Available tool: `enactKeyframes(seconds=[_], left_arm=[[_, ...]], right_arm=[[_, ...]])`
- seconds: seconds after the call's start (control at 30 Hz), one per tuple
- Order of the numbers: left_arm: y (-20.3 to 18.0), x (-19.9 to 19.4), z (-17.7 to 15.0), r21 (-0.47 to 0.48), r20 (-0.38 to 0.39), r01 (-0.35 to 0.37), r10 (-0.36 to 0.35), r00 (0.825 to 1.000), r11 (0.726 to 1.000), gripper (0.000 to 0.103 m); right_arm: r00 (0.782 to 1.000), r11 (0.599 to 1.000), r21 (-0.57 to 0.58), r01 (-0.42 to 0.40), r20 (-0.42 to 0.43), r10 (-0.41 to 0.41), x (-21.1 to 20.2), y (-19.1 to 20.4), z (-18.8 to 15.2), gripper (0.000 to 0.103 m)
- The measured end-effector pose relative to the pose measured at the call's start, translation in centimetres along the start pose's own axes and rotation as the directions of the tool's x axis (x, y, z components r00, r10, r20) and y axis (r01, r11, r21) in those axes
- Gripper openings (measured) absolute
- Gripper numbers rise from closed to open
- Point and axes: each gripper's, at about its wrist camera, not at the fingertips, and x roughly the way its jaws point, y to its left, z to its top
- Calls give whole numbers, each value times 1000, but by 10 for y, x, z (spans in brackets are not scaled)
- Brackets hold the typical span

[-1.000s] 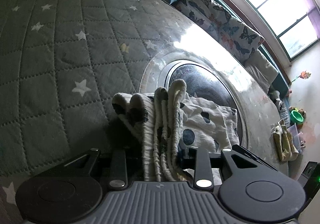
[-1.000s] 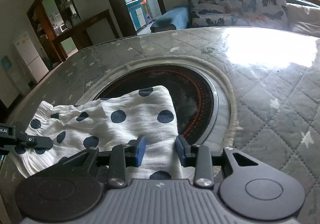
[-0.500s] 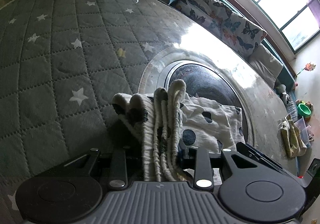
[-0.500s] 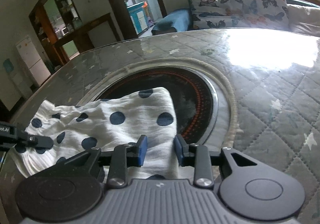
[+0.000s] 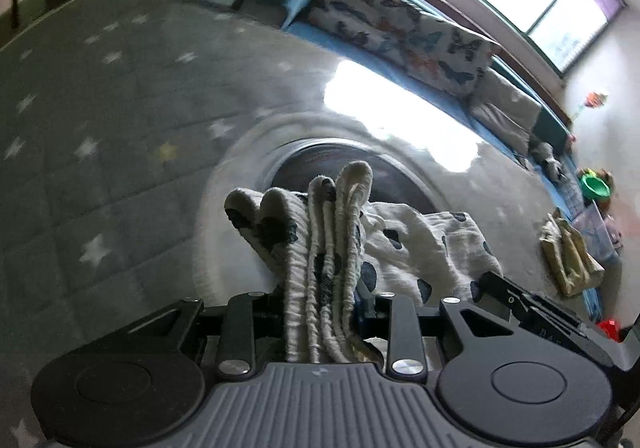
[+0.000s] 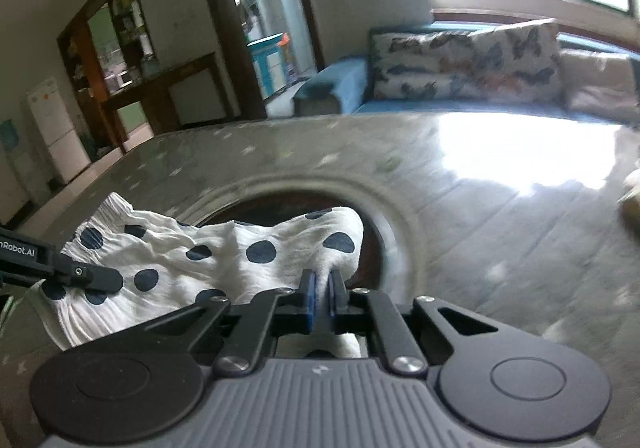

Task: Fold clothes
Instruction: 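Lift the cloth with both grippers and carry it across the table, then lower the cloth onto the table and open both grippers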

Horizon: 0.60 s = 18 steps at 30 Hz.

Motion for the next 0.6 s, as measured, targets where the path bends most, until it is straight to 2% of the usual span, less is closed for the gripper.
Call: enactKeyframes(seconds=[0.17, 0.27, 0.6], left_arm=[[-54, 25, 15, 82, -22, 60, -58, 998, 995, 32], [-89, 47, 19, 132, -50, 97, -91, 995, 987, 32], [-195, 116, 12, 259, -140, 224, -193, 971, 940, 32]], right_arm=[[993, 993, -15, 115, 37, -114, -24, -26, 18, 6], [978, 979, -14, 204, 51, -203, -38, -49, 27, 6], [890, 890, 47, 454, 23, -455, -56, -124, 31, 6]])
